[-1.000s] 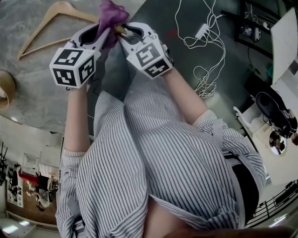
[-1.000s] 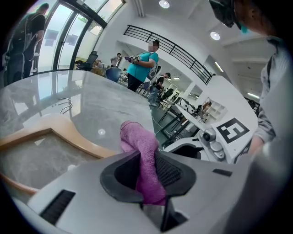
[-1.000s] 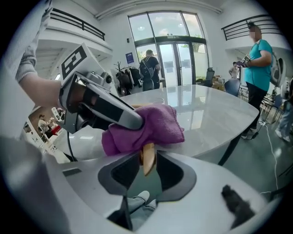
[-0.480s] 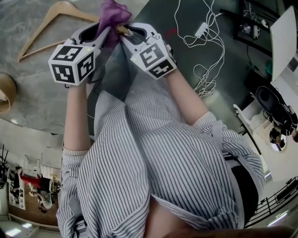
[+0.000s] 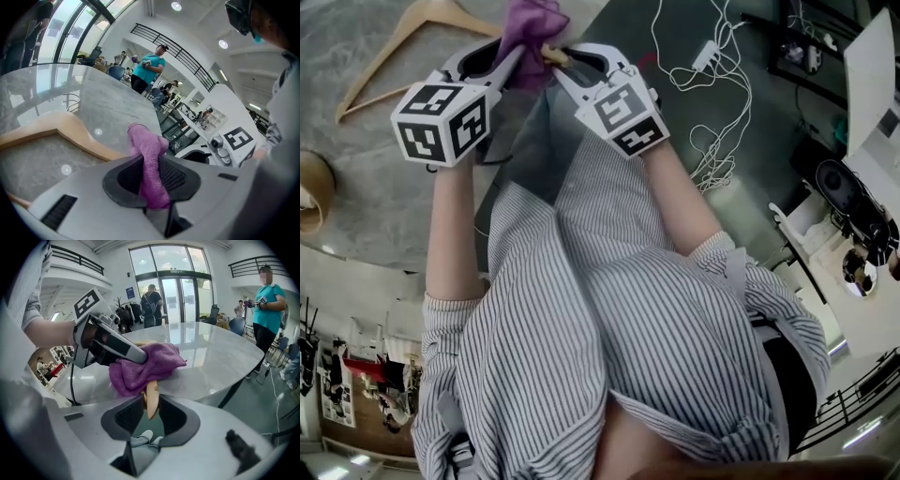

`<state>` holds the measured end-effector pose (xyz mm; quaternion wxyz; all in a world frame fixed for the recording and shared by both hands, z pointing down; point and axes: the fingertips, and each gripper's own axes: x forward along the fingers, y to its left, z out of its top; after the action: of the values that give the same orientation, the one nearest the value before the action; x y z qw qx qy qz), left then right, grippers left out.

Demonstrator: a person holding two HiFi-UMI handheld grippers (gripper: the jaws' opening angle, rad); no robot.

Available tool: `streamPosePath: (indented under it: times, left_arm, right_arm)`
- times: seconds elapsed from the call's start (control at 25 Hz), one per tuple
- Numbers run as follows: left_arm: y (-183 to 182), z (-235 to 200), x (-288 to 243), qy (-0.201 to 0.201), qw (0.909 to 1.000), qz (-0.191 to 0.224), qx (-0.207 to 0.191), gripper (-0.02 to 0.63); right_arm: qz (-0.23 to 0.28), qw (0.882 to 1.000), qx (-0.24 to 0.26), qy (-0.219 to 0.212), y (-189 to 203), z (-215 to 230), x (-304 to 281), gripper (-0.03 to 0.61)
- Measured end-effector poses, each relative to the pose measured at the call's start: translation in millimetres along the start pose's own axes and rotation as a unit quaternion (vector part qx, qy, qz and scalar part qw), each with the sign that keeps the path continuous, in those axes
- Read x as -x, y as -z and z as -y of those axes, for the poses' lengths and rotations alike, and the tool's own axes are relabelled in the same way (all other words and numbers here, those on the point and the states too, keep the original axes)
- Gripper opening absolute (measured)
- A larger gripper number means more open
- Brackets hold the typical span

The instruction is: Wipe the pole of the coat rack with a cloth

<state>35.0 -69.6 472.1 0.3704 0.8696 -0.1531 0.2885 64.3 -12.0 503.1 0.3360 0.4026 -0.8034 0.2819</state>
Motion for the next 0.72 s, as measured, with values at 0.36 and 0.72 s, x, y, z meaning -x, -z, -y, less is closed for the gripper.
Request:
streamPosePath:
  times: [0.36,0.72]
  left_arm:
    - [-5.5,-9.5,6.6,-0.024,0.9996,0.011,0.005,0.089]
    - [-20.1,-31.1,20.3,-0.062,0.9974,0.03,0.02,0.089]
  right_arm:
    - [-0.016,1.0,0.013,-0.011,2.5,-0.5,2.6,0.107]
    - [-0.034,0.999,0.024,-0.03,-0.6,-0.2,4.4,0.106]
